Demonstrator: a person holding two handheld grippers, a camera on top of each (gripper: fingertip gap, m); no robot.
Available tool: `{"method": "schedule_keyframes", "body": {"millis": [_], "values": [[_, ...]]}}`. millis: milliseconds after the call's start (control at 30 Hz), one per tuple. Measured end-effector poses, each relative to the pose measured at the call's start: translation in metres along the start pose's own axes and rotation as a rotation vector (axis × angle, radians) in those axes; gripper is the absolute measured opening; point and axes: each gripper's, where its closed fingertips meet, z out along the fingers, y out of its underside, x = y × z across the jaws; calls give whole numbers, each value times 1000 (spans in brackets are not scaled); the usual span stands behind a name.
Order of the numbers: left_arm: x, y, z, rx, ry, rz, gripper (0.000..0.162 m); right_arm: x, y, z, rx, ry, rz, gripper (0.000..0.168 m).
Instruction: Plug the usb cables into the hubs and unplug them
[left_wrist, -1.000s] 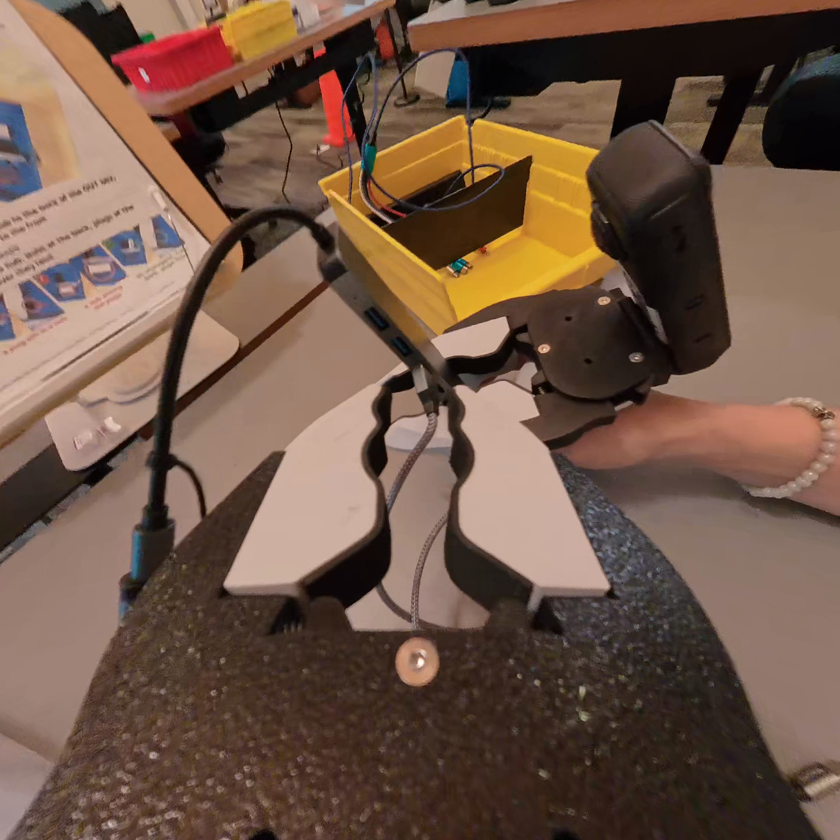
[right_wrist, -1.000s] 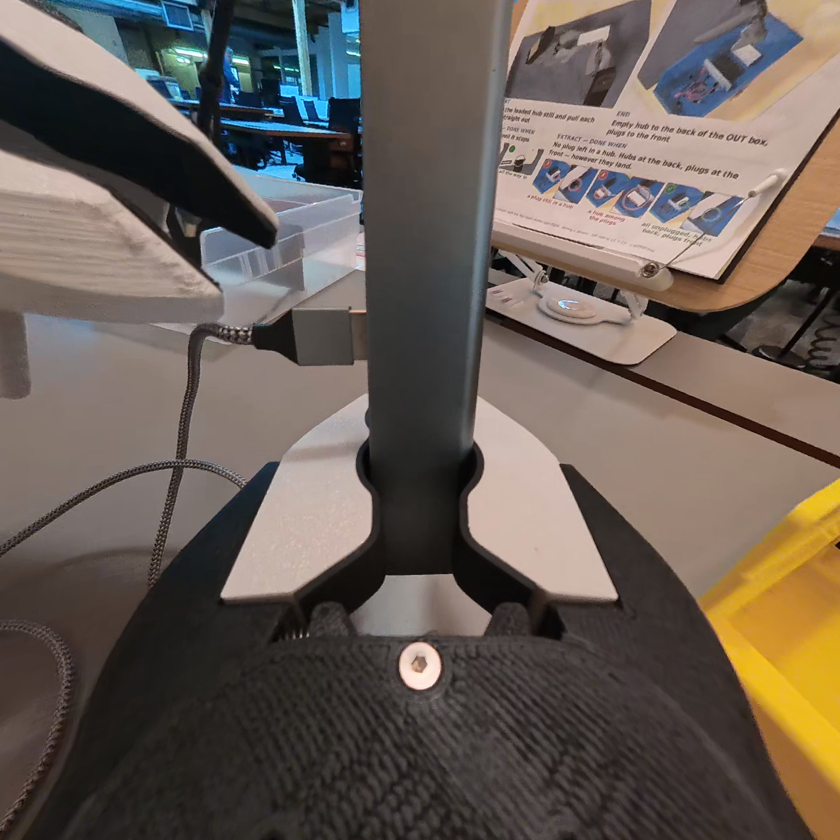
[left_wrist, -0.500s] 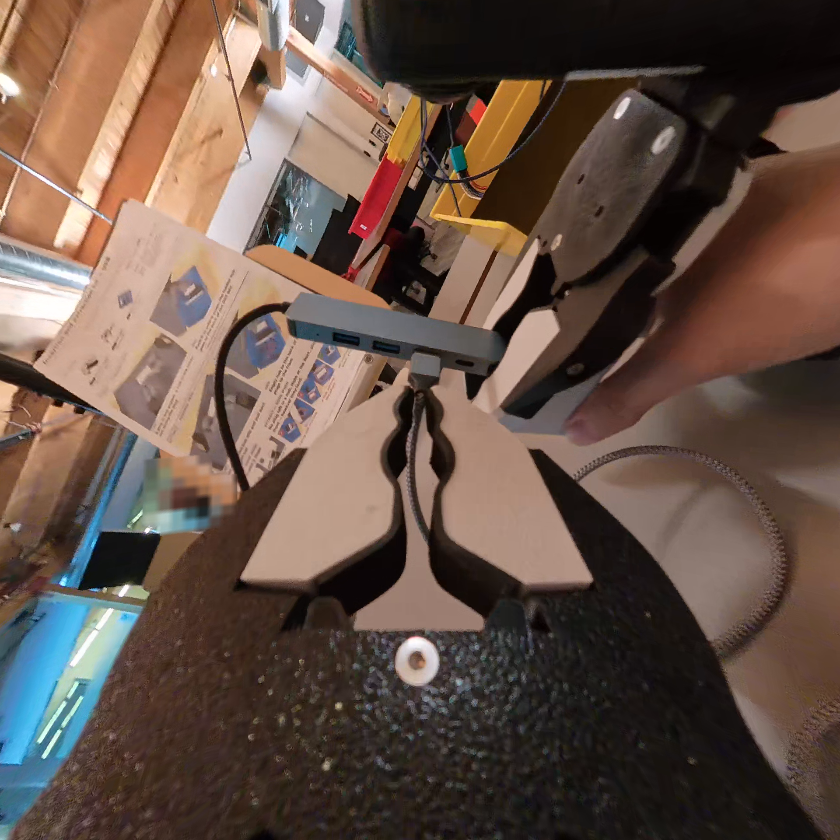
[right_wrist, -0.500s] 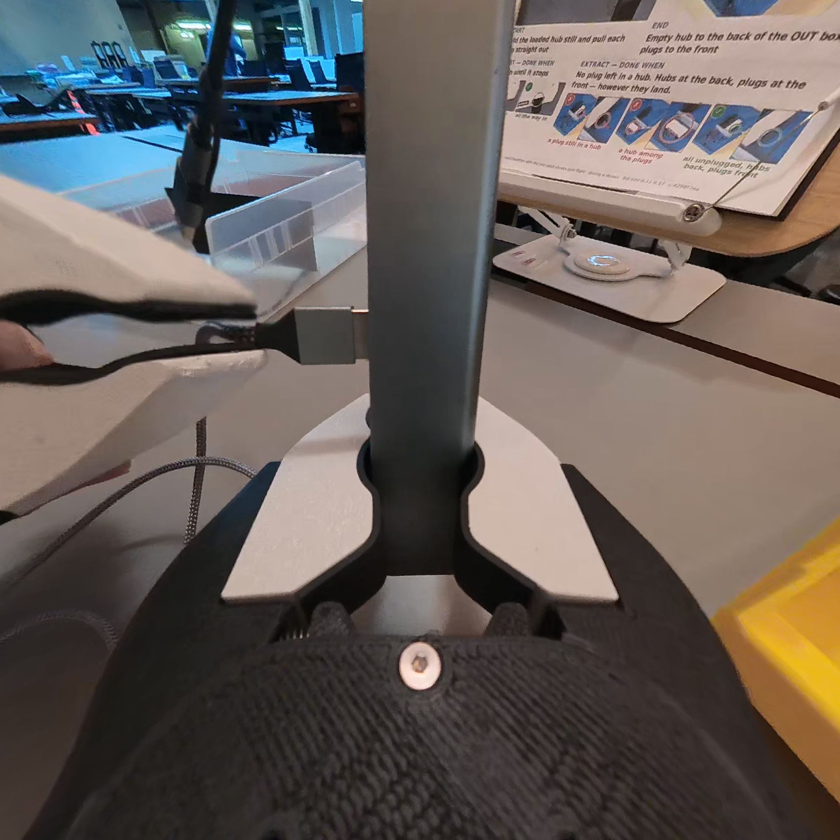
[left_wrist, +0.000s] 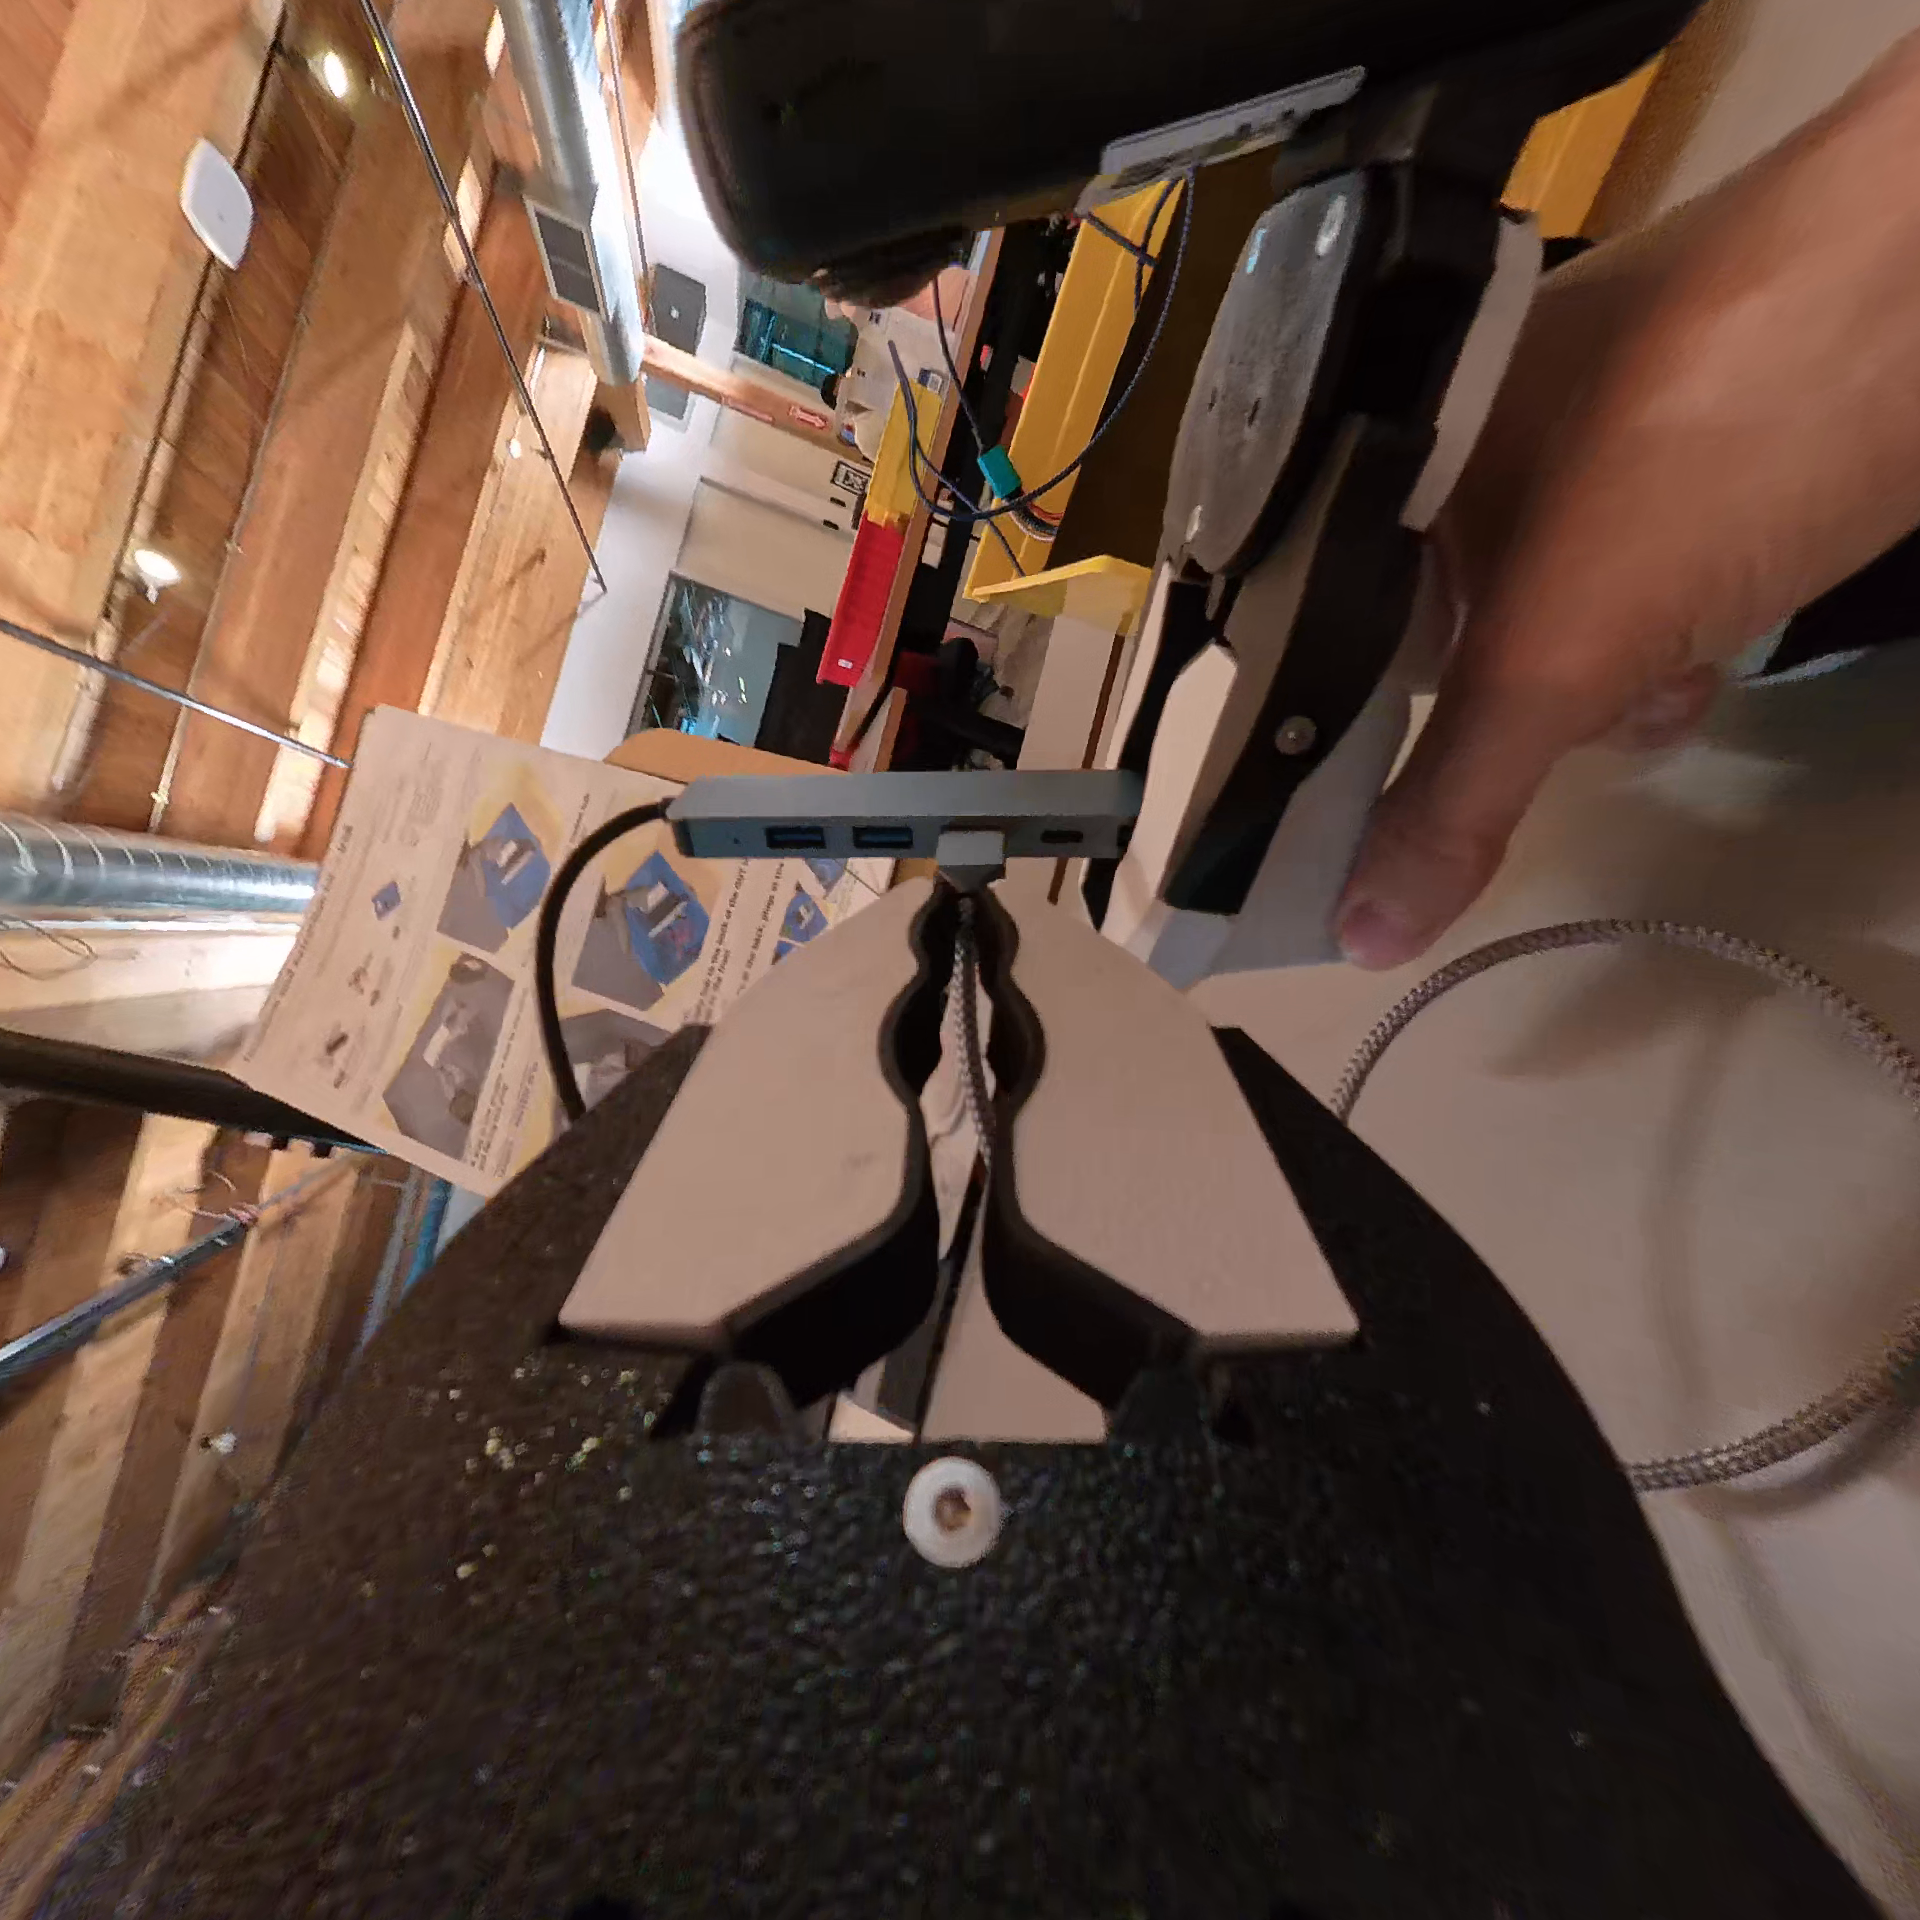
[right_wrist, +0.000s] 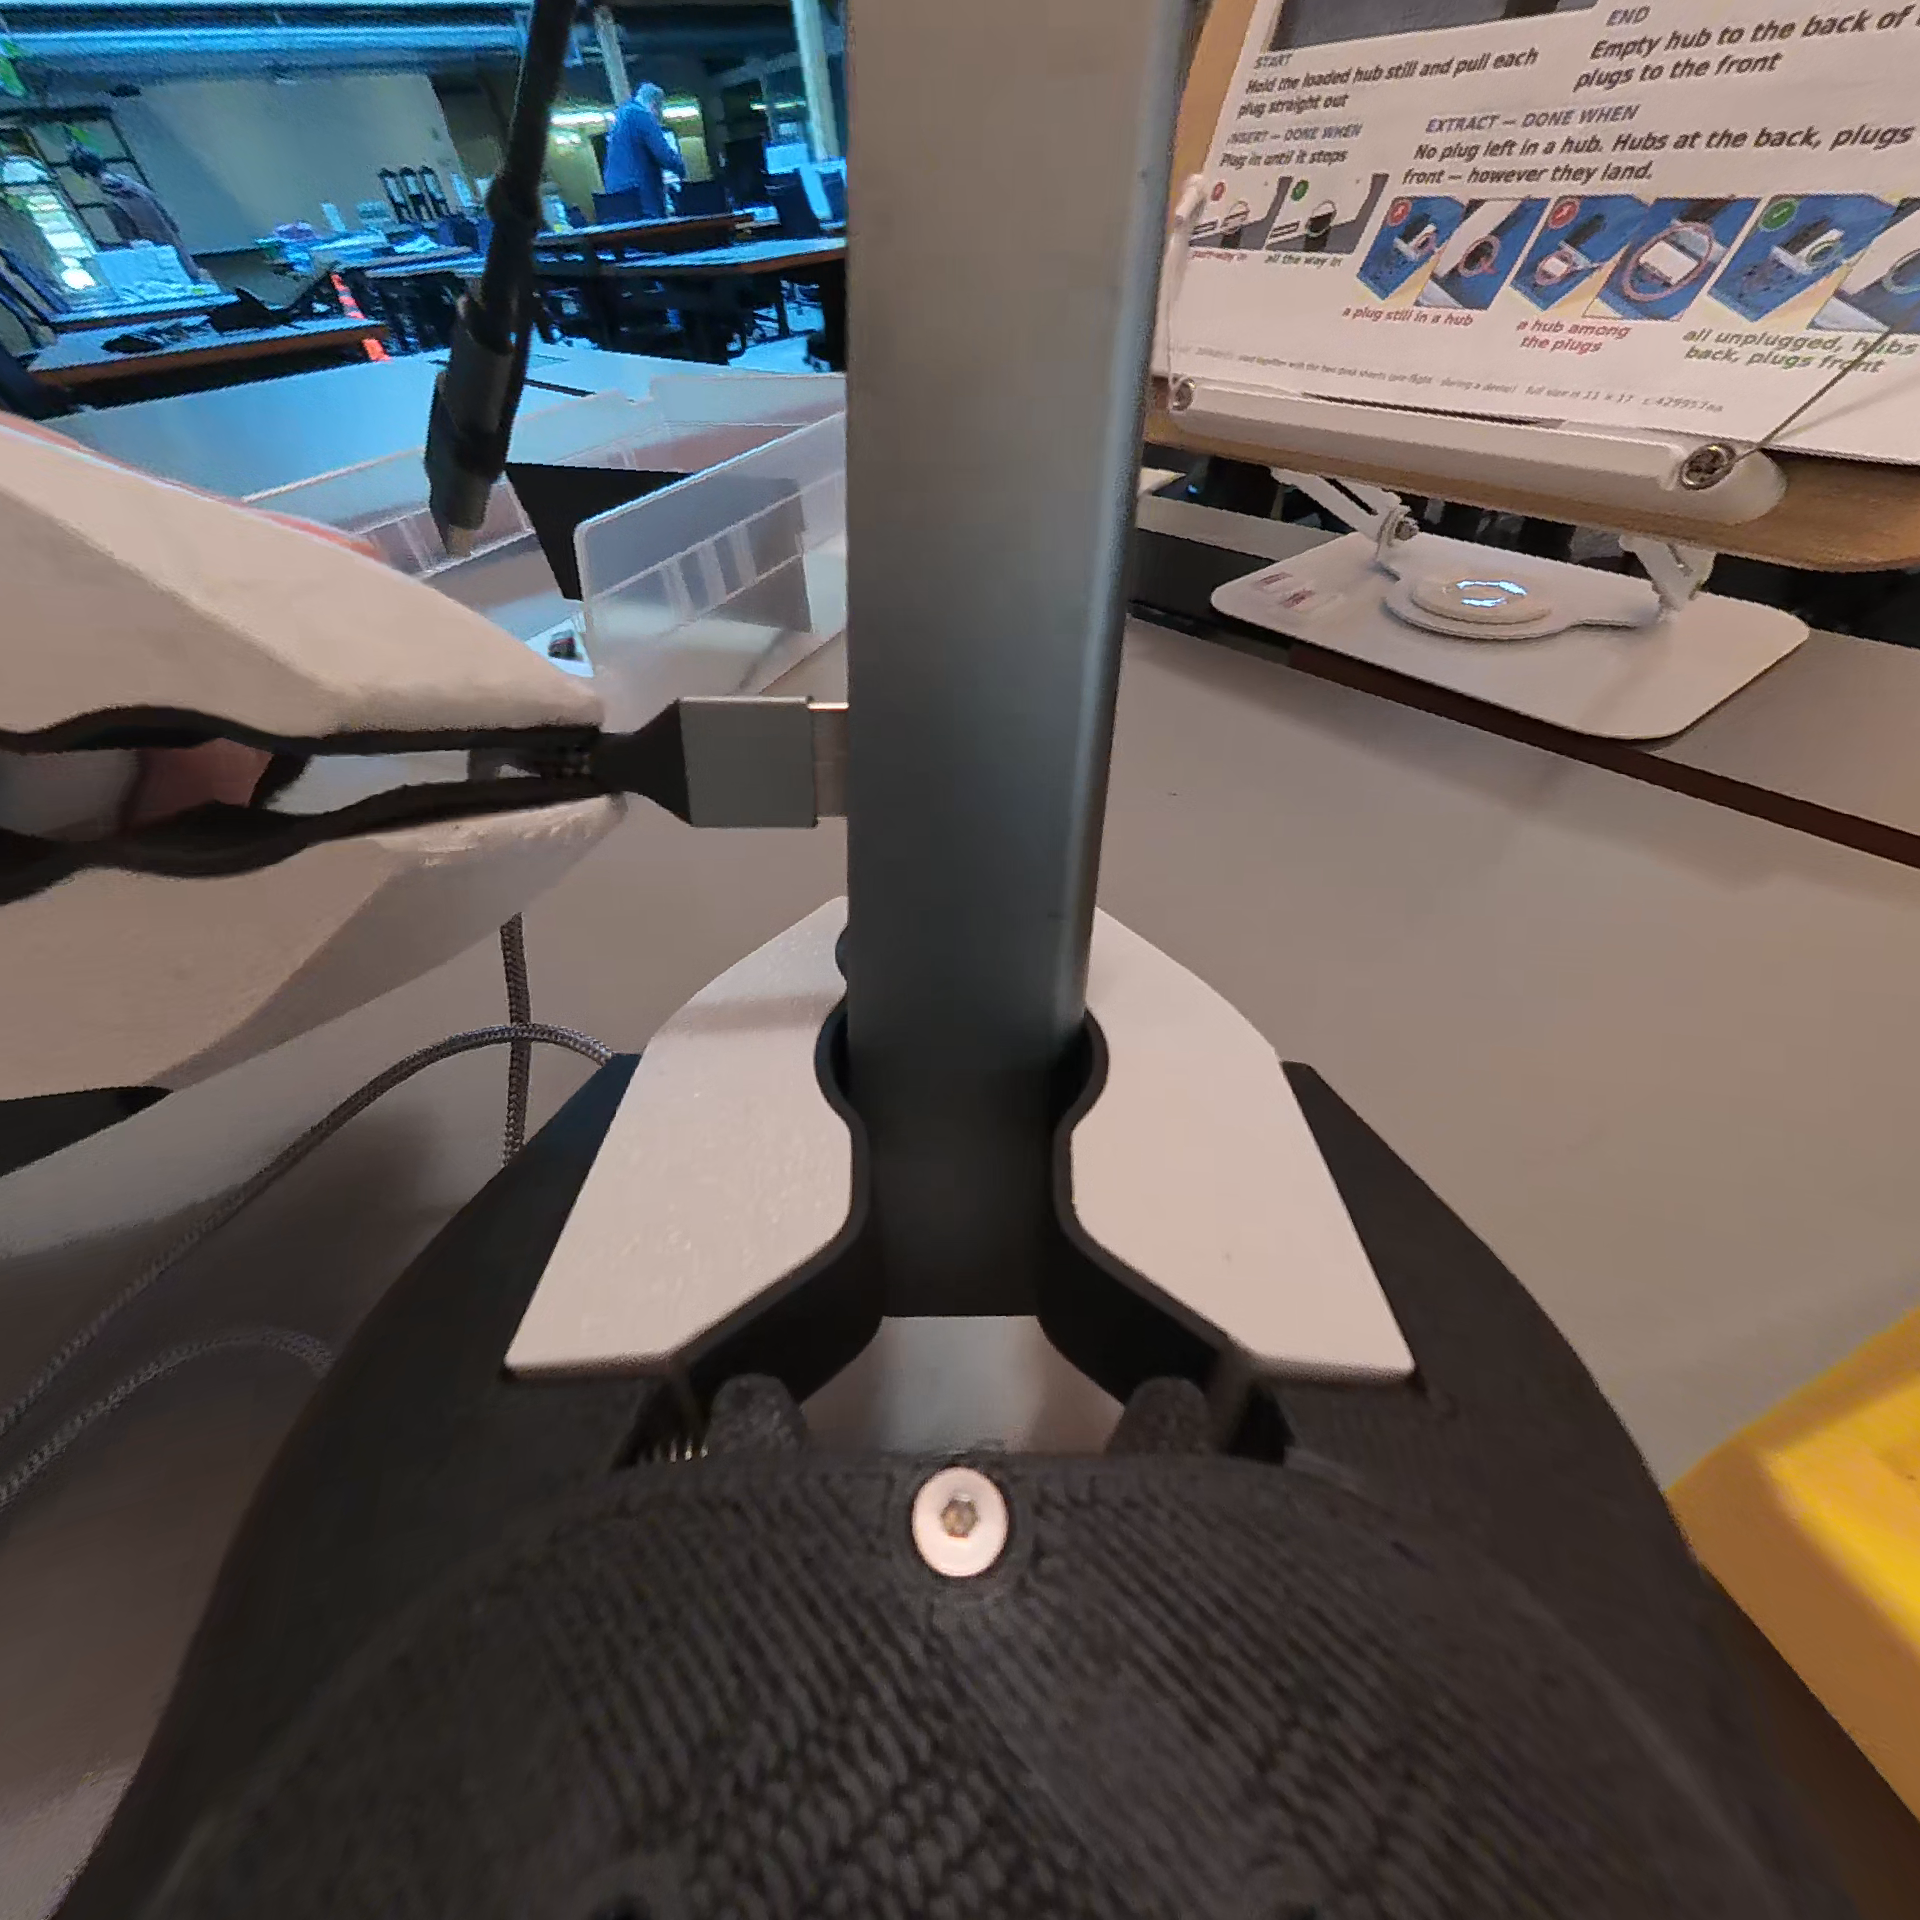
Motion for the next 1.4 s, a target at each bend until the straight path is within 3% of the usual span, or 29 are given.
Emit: {"method": "schedule_keyframes", "body": {"millis": [333, 733, 1033, 1400], "values": [[3, 0, -4, 3, 53, 157, 2, -5, 5, 0, -38, -23, -49, 33], [5, 4, 1, 3, 134, 28, 3, -6, 15, 2, -113, -8, -62, 33], [6, 7, 8, -16, 168, -61, 2, 4, 10, 0, -74, 1, 18, 33], [8, 4, -4, -45, 145, -34, 2, 13, 4, -5, -19, -9, 110, 33]]}}
